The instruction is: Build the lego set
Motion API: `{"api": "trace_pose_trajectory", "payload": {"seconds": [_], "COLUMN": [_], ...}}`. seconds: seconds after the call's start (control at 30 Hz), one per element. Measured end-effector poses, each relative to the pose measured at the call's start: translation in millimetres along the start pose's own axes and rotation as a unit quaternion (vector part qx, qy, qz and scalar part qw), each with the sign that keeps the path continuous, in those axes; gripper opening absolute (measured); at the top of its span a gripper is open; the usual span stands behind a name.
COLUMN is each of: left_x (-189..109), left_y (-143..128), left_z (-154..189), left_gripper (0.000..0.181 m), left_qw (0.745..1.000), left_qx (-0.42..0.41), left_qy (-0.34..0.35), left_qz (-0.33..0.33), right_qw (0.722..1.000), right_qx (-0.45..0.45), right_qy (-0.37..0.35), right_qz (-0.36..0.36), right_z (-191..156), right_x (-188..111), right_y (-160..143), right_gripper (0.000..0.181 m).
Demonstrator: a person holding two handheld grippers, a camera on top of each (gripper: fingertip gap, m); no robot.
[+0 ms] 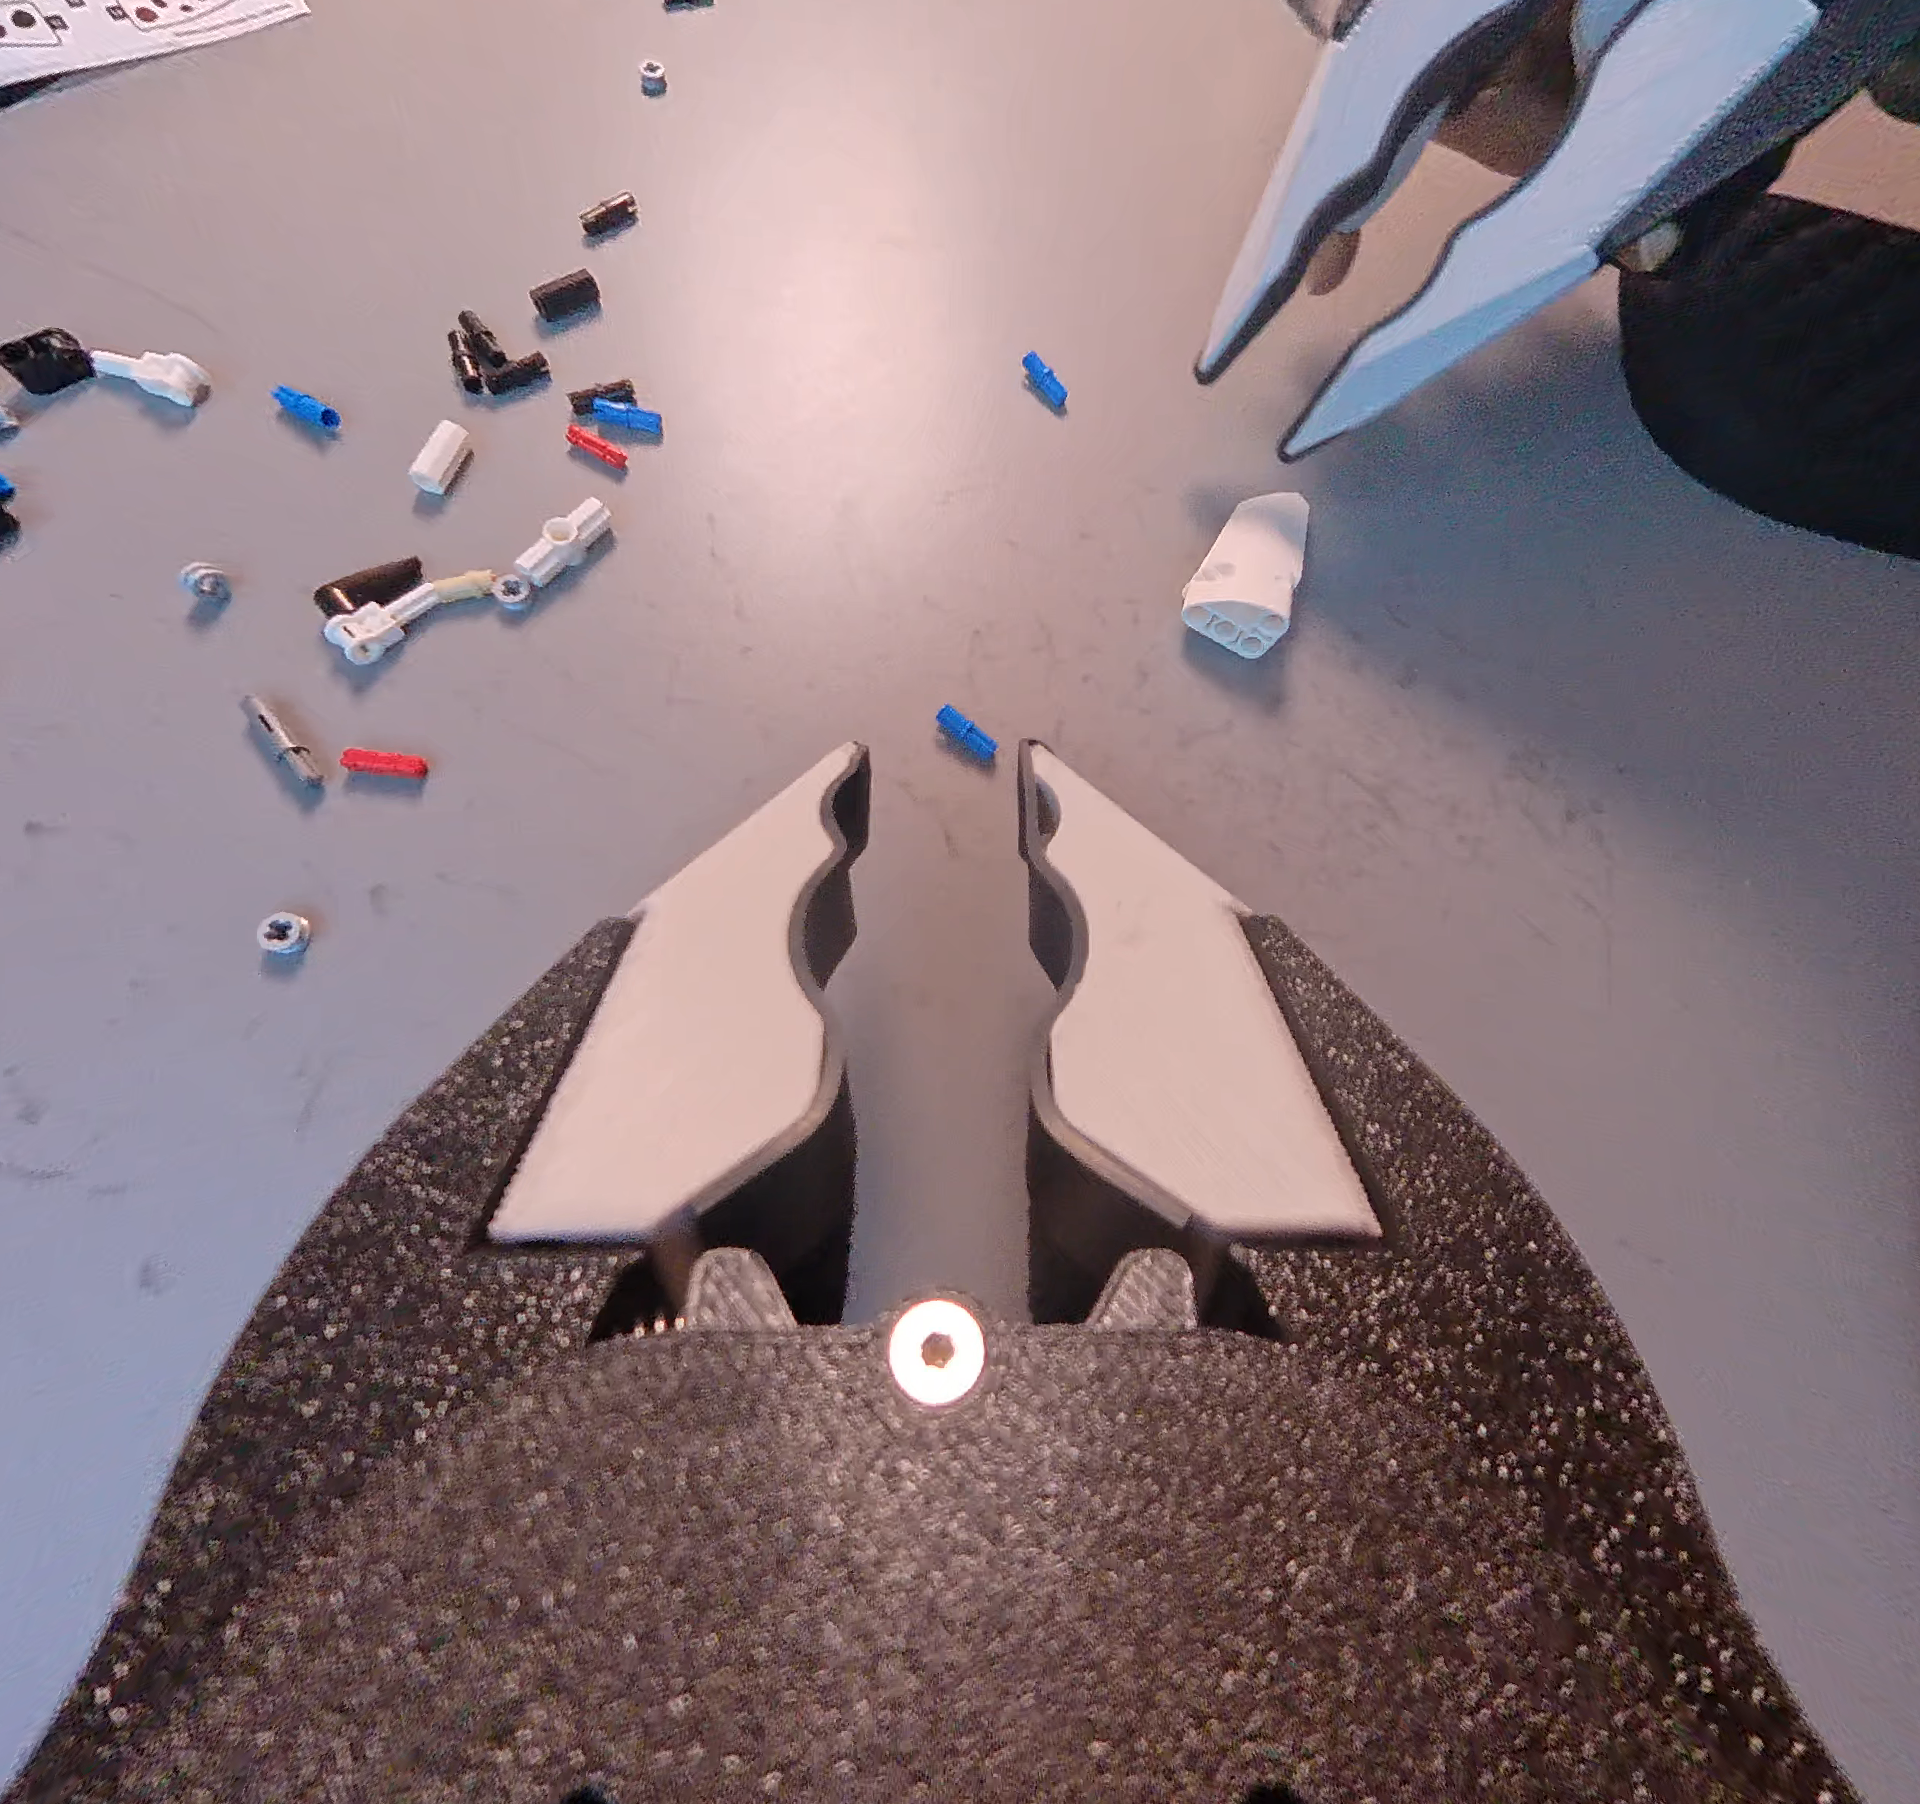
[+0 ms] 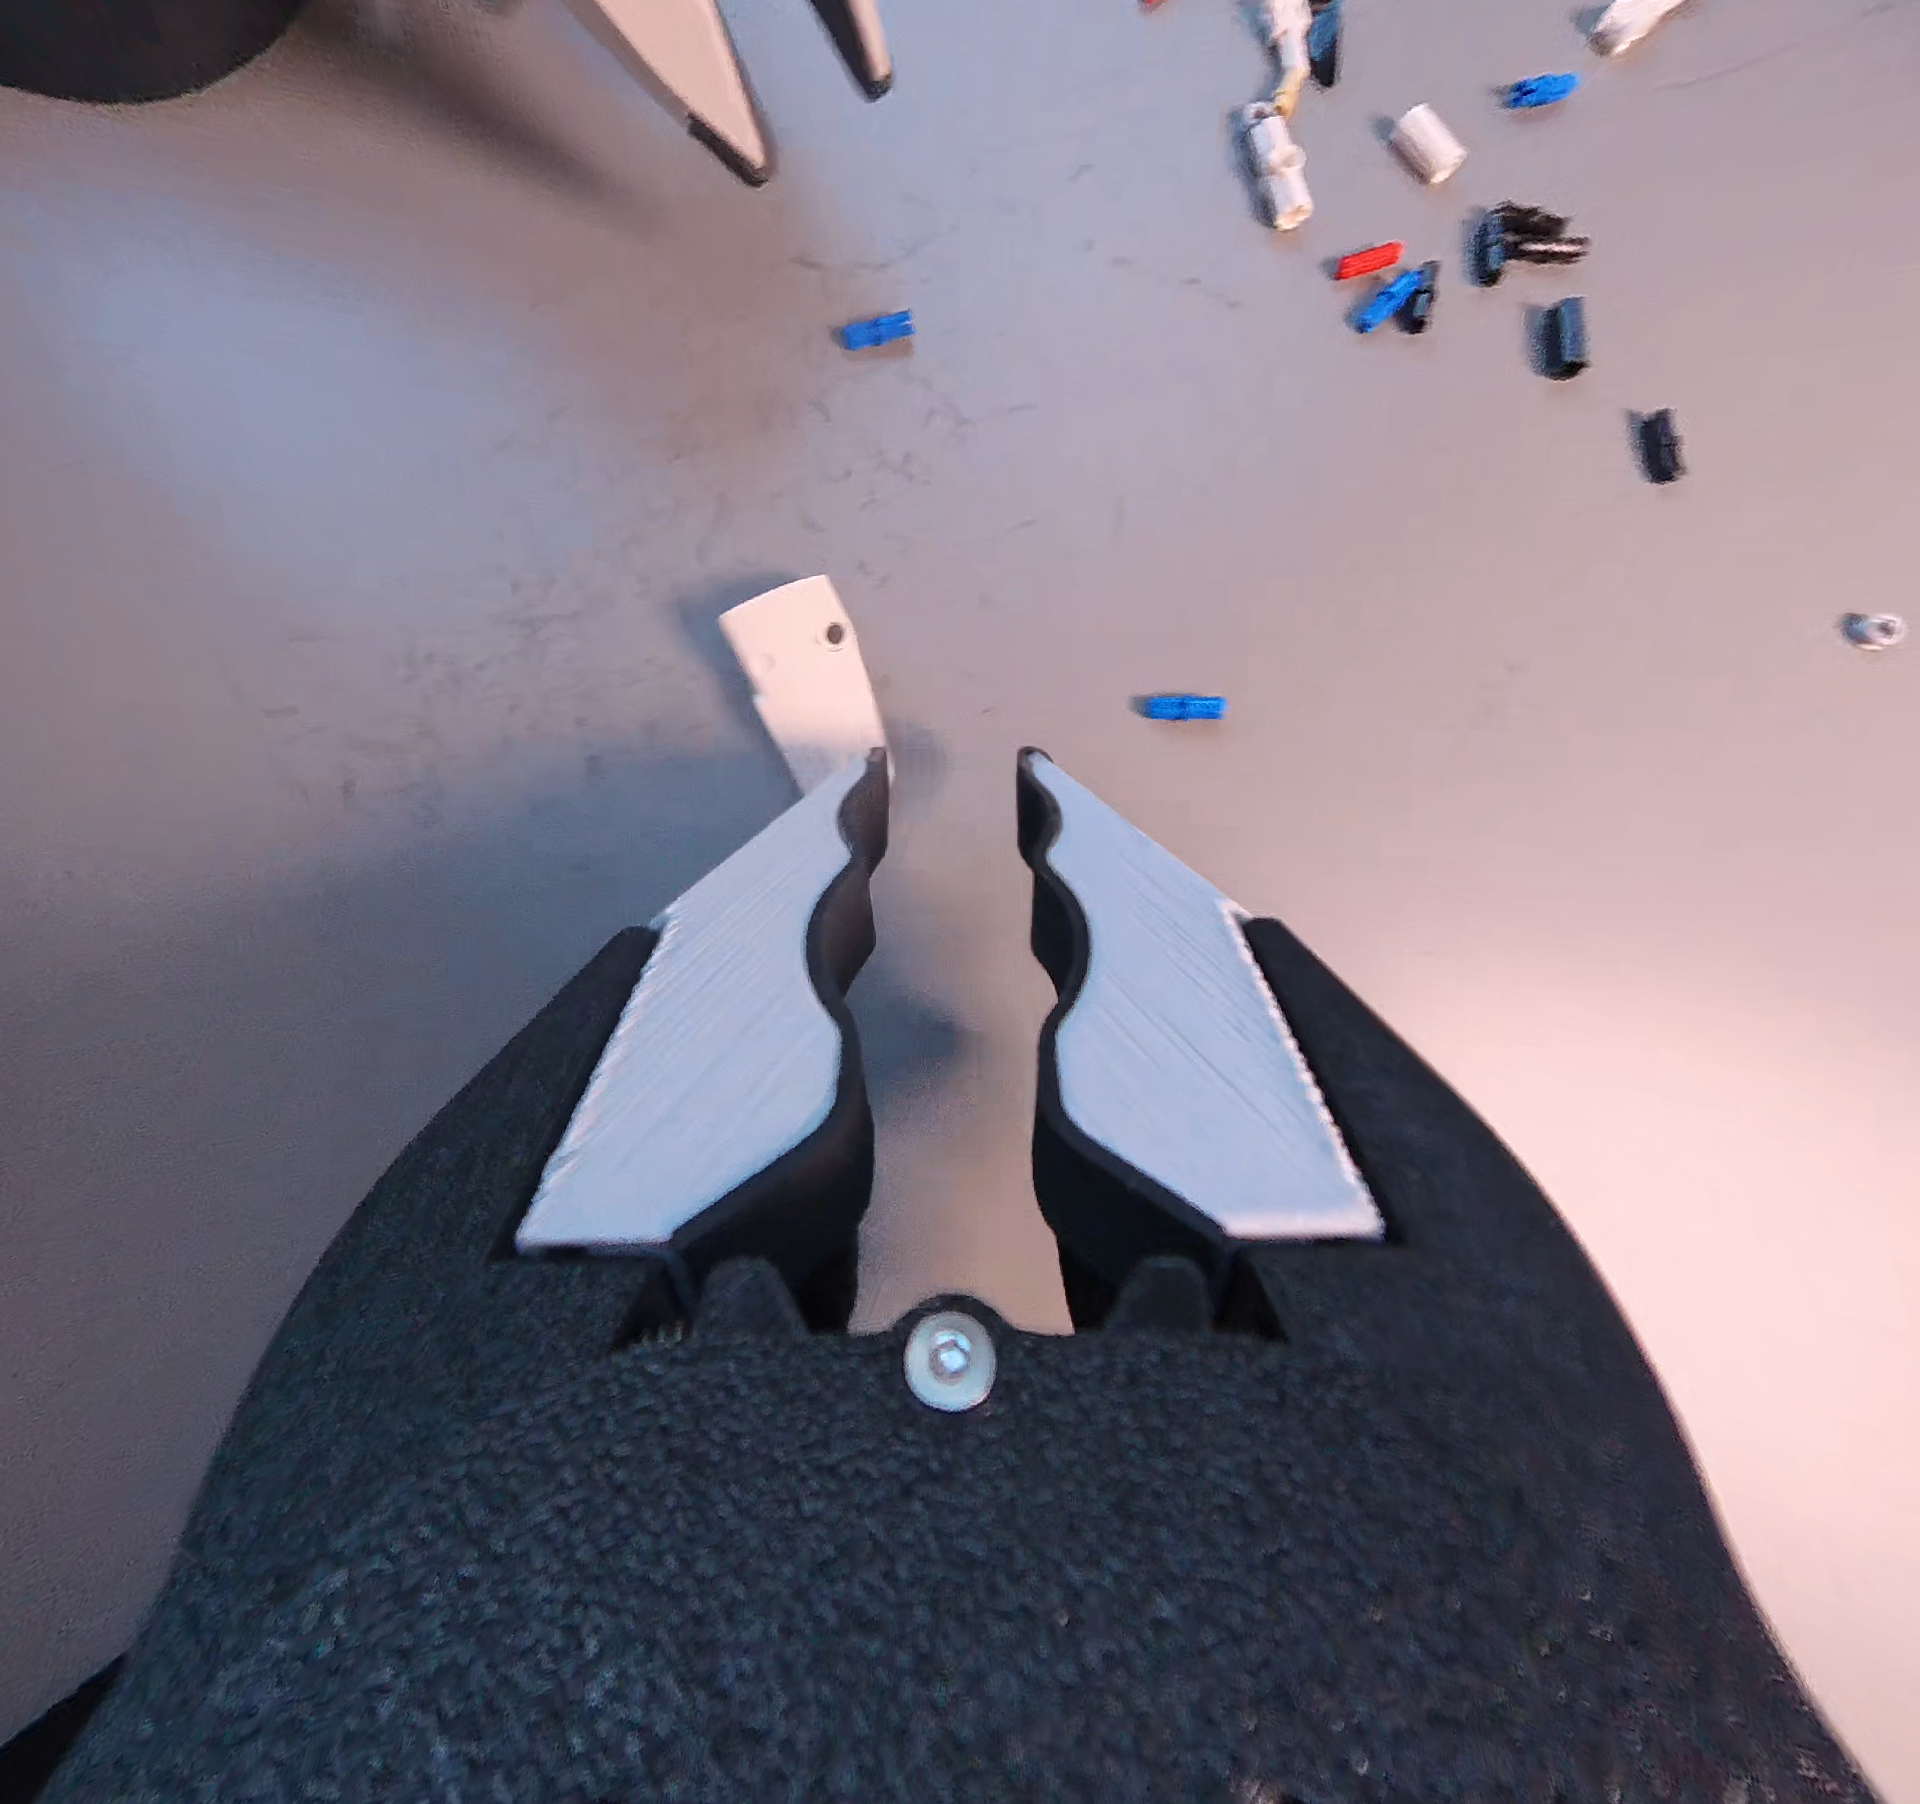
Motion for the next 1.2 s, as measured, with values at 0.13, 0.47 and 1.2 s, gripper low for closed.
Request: {"api": "trace_pose_trajectory", "payload": {"seconds": [0.13,0.47,1.2], "left_x": [3,6,-8], "left_y": [3,3,42], "left_z": [6,13,40], "left_gripper": [0.027,0.026,0.025], "left_qw": [1.000,0.999,0.954], "left_qx": [0.011,0.017,-0.134], "left_qy": [-0.013,-0.026,-0.202], "left_qz": [0.014,0.027,0.174], "right_qw": [0.997,0.994,0.964], "right_qx": [-0.072,-0.036,-0.045], "right_qy": [-0.007,0.056,-0.017], "right_qz": [-0.013,-0.082,0.262], "right_z": [31,54,-27], "right_x": [3,27,-13], "right_y": [4,6,67], "right_gripper": [0.024,0.018,0.014]}}
Point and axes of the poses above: each gripper's, where its closed fingertips meet, x out along the fingers, y out of its top, z = x × y across the jaws, the point moved 5 cm from there along -x, back along the fingers
